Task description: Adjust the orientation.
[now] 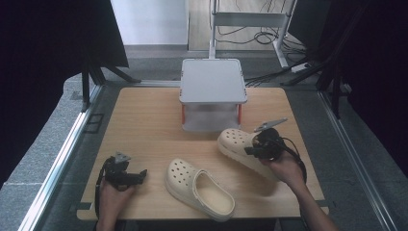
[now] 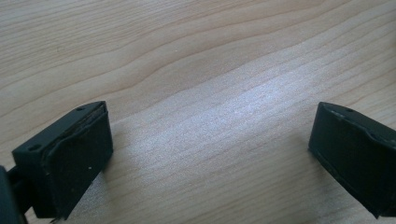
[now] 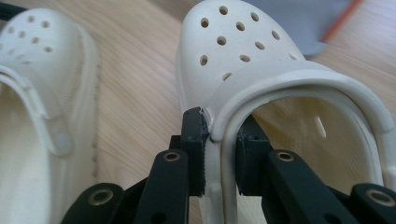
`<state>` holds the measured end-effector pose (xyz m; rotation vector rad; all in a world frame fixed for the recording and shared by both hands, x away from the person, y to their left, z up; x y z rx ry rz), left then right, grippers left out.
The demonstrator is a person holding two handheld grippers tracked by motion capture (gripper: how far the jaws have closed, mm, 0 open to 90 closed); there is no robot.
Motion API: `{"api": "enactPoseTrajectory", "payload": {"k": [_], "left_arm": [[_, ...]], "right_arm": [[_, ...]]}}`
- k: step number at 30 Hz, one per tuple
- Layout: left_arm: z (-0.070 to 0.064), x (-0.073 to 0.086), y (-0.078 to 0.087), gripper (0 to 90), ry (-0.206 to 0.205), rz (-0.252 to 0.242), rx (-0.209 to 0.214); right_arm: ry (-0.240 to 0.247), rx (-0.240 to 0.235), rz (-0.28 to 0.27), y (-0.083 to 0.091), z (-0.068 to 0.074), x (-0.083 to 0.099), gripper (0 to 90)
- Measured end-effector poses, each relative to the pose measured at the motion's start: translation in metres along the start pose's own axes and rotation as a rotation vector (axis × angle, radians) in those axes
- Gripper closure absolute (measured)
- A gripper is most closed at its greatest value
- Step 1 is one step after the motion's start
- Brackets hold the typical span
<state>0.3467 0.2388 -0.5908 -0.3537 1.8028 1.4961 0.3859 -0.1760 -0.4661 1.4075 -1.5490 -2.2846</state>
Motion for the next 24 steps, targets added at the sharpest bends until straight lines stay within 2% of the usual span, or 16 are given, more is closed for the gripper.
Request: {"api": "enactPoseTrajectory", "payload": {"k": [5, 14, 18, 24], "left_arm": [[0.0, 0.0, 0.0, 0.0, 0.0, 0.001, 0.001], [0.0, 0.0, 0.0, 0.0, 0.0, 0.001, 0.0], [0.0, 0.0, 0.0, 0.0, -0.001, 0.003, 0.002], [0.0, 0.0, 0.0, 0.0, -0.004, 0.004, 0.003]], "right_arm": [[0.026, -0.039, 0.001, -0.019, 0.028, -0.007, 76.3], [0.089, -0.043, 0.009, -0.047, 0.065, -0.015, 76.3], [0.115, -0.06, 0.007, -0.058, 0.082, -0.016, 76.2], [0.148, -0.074, 0.021, -0.068, 0.097, -0.012, 76.2]]}}
Point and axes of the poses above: each handheld gripper's, and its own axes: y roughly backward along the jaws, x roughly out of its underside, z roughly to its left, the point moved 9 cm from there along -y, roughly forward along the jaws, and after that the axes turned 3 degrees about -z, right-handed, at the moved point
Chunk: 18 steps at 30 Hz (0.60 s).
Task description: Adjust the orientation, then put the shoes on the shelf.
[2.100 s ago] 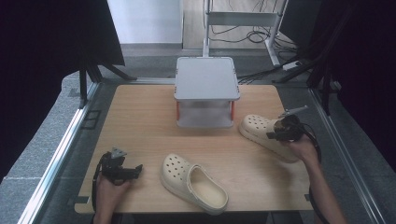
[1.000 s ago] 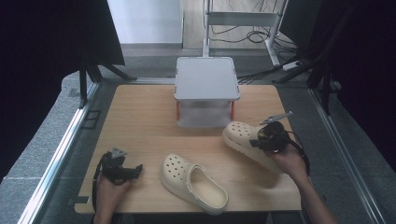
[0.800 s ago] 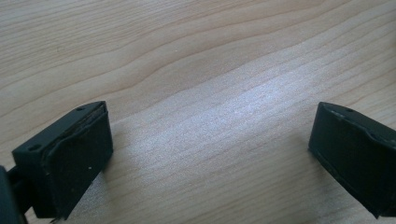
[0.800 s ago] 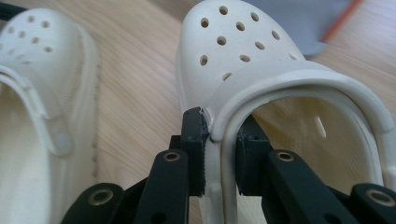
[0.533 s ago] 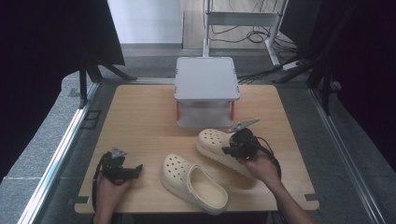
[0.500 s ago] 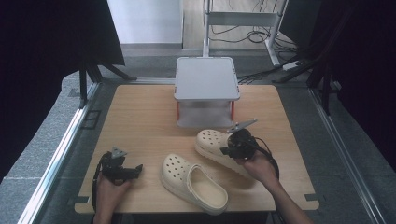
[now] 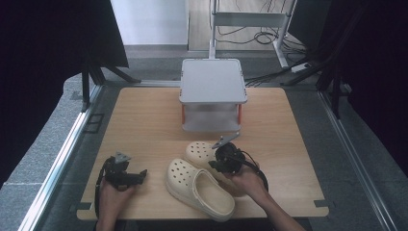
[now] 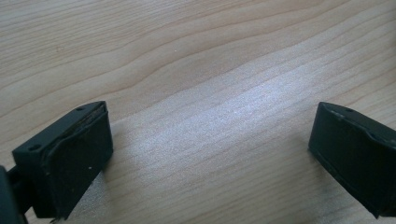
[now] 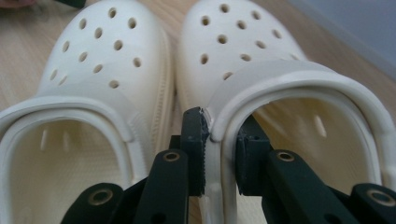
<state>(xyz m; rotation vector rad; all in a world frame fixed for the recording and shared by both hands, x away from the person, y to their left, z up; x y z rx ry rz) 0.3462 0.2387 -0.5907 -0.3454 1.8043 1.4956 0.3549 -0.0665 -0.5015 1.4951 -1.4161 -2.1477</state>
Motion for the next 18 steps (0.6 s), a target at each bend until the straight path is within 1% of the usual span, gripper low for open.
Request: {"api": "enactPoseTrajectory", "payload": {"k": [2, 4, 5, 6, 9, 11, 12, 14, 15, 17, 18], "left_arm": [[0.0, 0.0, 0.0, 0.0, 0.0, -0.002, -0.002], [0.0, 0.0, 0.0, 0.0, -0.001, -0.002, -0.002], [0.0, 0.0, 0.0, 0.0, -0.001, -0.002, -0.001], [0.0, 0.0, 0.0, 0.0, -0.001, -0.001, -0.003], [0.0, 0.0, 0.0, 0.0, -0.001, -0.001, -0.003], [0.0, 0.0, 0.0, 0.0, -0.001, -0.001, -0.003], [0.0, 0.0, 0.0, 0.0, -0.001, -0.001, -0.003], [0.0, 0.0, 0.0, 0.0, -0.001, -0.001, -0.003], [0.0, 0.0, 0.0, 0.0, -0.001, -0.002, -0.002], [0.0, 0.0, 0.0, 0.0, -0.001, 0.0, 0.0], [0.0, 0.0, 0.0, 0.0, -0.001, 0.0, -0.001]], "right_arm": [[-0.002, -0.02, 0.002, -0.003, 0.004, 0.001, 76.3], [-0.002, -0.03, 0.008, -0.003, 0.007, 0.002, 76.3], [-0.011, -0.062, 0.008, -0.003, 0.01, 0.003, 76.1], [-0.02, -0.082, 0.006, -0.003, 0.012, 0.004, 75.7], [-0.025, -0.108, 0.012, -0.002, 0.013, 0.006, 72.8], [-0.021, -0.117, 0.01, -0.002, 0.011, 0.007, 67.6], [-0.013, -0.123, 0.009, -0.001, 0.01, 0.007, 62.8], [0.013, -0.098, -0.002, 0.005, 0.006, 0.006, 54.1], [0.016, -0.105, -0.006, 0.008, 0.005, 0.005, 48.5], [0.017, -0.119, -0.01, 0.013, 0.004, 0.006, 42.5], [0.03, -0.121, -0.012, 0.016, 0.002, 0.006, 39.5]]}}
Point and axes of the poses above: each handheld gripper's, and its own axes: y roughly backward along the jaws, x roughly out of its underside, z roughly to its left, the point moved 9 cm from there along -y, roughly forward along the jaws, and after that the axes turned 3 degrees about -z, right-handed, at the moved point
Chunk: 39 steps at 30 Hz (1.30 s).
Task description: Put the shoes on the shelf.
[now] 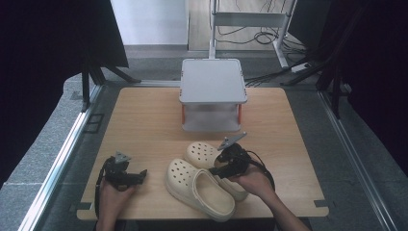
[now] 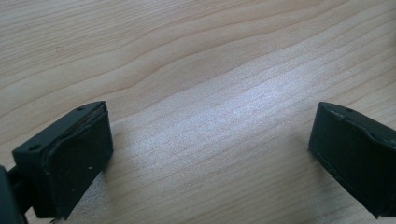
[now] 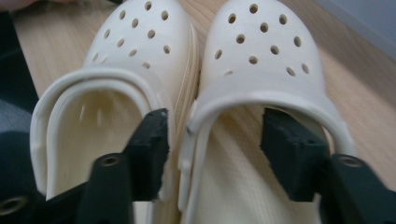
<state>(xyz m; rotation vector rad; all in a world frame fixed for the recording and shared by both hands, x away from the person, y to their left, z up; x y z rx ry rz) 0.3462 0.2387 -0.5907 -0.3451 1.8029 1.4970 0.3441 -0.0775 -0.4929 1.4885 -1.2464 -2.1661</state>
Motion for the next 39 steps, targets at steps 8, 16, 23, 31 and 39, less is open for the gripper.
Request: {"api": "enactPoseTrajectory", "payload": {"k": [8, 16, 23, 31, 39], "left_arm": [[0.0, 0.0, 0.0, 0.0, -0.001, -0.002, -0.002], [0.0, 0.0, 0.0, 0.0, -0.001, -0.002, -0.002], [0.0, 0.0, 0.0, 0.0, 0.0, -0.002, -0.002], [0.0, 0.0, 0.0, 0.0, -0.001, -0.002, -0.002], [0.0, 0.0, 0.0, 0.0, -0.001, -0.002, -0.002]], "right_arm": [[0.081, 0.012, 0.004, 0.011, 0.001, 0.009, 20.1], [0.149, -0.043, 0.014, 0.001, 0.019, 0.014, 13.5], [0.178, -0.056, 0.067, -0.02, 0.03, 0.013, 16.0], [0.17, -0.034, 0.095, -0.036, 0.032, 0.009, 23.9], [0.166, 0.005, 0.117, -0.041, 0.025, 0.009, 43.3]]}}
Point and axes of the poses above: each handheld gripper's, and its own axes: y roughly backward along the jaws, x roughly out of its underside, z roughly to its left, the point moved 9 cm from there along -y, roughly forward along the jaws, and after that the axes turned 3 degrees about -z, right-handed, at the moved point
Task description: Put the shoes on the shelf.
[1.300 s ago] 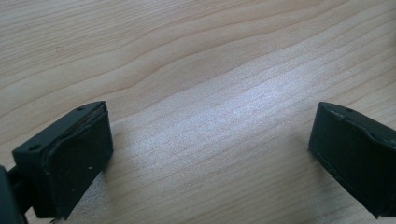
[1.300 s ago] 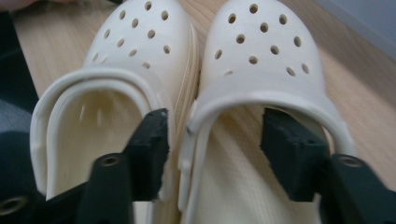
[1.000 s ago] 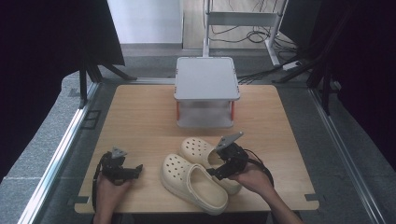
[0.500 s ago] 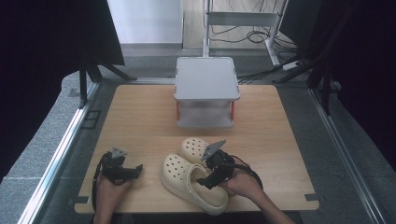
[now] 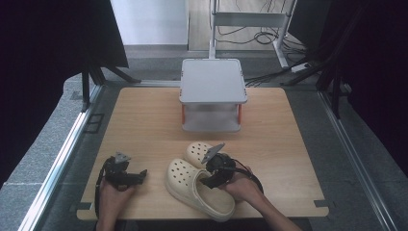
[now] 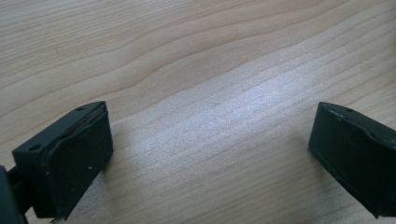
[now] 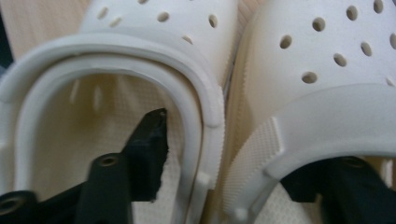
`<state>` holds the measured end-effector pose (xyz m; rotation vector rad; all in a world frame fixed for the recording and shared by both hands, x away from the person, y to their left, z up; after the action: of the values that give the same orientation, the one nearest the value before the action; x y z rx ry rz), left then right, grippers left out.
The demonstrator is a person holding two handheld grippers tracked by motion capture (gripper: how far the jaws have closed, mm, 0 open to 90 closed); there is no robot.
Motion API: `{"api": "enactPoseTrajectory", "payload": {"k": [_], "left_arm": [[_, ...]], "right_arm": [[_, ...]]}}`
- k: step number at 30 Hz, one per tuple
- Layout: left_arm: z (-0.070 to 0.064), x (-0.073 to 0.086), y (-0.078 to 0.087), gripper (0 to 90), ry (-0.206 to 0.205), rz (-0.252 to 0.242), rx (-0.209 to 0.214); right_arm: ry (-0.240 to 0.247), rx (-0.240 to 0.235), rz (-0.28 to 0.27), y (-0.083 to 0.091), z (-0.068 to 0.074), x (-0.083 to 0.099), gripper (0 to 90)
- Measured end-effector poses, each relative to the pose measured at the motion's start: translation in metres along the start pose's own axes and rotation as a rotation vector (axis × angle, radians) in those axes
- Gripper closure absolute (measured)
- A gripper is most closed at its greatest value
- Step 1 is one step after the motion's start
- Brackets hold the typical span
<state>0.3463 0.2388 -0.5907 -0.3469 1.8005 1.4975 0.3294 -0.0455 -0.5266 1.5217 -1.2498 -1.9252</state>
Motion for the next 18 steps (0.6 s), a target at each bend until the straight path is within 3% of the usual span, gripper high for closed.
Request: {"api": "enactPoseTrajectory", "payload": {"k": [3, 10, 18], "left_arm": [[0.0, 0.0, 0.0, 0.0, 0.0, 0.0, 0.0], [-0.0001, -0.0001, -0.0001, 0.0, 0.0, -0.001, 0.002], [-0.0001, -0.0001, -0.0001, 0.0, 0.0, -0.001, 0.002]], "right_arm": [[0.003, 0.017, 0.012, -0.0008, -0.0028, 0.0009, 50.9], [-0.066, -0.02, 0.033, -0.0001, -0.0019, 0.0018, 62.1], [-0.079, -0.02, 0.038, 0.0052, 0.0, -0.0013, 64.5]]}}
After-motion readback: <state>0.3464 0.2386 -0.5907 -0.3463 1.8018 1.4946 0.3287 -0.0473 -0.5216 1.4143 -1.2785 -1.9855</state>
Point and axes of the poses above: each handheld gripper's, and its own axes: y roughly backward along the jaws, x roughly out of its underside, z roughly to its left, the point moved 9 cm from there along -y, roughly forward along the jaws, and after that the axes turned 3 degrees about -z, right-handed, at the moved point
